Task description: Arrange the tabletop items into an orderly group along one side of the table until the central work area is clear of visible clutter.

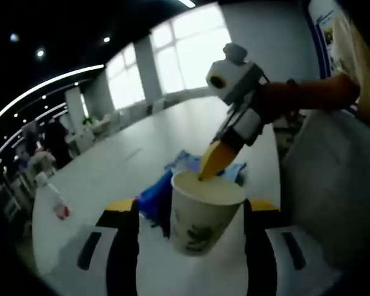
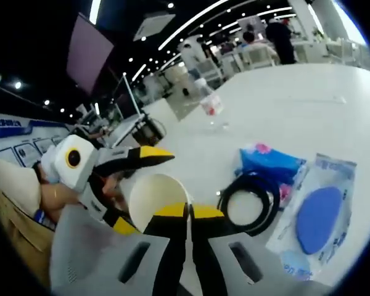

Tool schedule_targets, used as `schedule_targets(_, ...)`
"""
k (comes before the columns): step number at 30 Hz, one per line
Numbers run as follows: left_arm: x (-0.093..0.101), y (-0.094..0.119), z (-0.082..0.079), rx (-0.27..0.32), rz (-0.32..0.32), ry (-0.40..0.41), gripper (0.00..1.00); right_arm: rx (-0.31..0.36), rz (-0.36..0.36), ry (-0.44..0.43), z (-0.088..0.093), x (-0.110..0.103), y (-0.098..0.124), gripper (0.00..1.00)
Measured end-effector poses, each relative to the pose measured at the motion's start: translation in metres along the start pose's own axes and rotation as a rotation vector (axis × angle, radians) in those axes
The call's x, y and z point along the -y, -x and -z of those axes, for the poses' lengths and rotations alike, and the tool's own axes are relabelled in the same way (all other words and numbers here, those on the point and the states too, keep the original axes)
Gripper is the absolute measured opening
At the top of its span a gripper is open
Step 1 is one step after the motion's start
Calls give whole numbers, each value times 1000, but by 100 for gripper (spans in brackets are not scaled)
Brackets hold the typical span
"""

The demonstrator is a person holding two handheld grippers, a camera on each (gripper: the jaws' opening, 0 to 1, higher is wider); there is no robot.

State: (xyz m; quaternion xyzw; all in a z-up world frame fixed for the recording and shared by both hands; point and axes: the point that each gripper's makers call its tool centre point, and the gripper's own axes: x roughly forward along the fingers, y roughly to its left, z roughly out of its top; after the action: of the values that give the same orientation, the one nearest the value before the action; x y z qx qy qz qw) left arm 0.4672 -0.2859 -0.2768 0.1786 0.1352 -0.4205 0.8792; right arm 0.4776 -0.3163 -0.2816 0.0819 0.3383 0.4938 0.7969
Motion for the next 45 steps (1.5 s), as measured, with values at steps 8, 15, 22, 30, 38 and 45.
schedule_targets(8, 4, -1, 9, -49, 10, -38, 50, 2, 0, 3, 0, 1, 0, 2)
schedule_targets(15, 13, -4, 13, -86, 27, -149, 41, -5, -4, -2, 3, 1, -2, 2)
schedule_targets(22, 13, -5, 16, -128, 4, -251, 39, -12, -1, -14, 5, 3, -2, 2)
schedule_targets(30, 6, -3, 13, -98, -19, -175, 38, 47, -18, 3, -4, 1, -2, 3)
schedule_targets(38, 4, 0, 14, -79, -15, -114, 38, 77, -8, 62, -10, -1, -4, 9)
schedule_targets(45, -1, 2, 16, -81, -32, -106, 38, 150, 103, 60, -25, 22, 5, 35)
